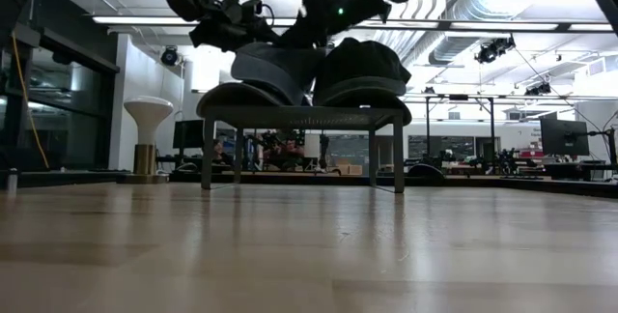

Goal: Pick & Place hat
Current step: Stack the gray cap on top of the other gray cap on the shelf

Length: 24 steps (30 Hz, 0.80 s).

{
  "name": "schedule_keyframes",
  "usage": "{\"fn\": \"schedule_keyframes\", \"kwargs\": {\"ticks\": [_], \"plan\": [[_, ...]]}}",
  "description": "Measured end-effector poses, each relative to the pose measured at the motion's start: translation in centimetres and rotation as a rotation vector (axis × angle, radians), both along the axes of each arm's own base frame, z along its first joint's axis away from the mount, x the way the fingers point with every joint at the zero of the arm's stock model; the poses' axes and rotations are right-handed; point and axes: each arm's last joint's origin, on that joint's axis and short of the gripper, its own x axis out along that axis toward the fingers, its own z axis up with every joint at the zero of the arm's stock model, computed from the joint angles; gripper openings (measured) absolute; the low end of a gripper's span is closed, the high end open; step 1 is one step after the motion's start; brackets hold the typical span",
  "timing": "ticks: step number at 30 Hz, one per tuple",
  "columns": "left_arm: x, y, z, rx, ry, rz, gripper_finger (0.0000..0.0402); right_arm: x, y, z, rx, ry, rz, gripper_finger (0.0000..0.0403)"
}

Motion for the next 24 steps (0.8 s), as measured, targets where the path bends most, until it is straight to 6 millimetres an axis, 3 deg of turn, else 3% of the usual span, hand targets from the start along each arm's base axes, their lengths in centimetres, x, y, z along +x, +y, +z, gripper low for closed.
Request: {"fn": "schedule_keyframes", "kwargs": {"ticks": [12,24], "plan": [[-0.1,0.1,0.8,0.034,0.006,0.054,0.0225,0.5,0.1,-1.4,0.030,0.065,-0.015,0.0140],[-0.3,0.6,6.2,0.250,-0.018,0.221,0.0225,0.3,0.2,-1.8,0.048,0.102,-0.024,0.0140]]}}
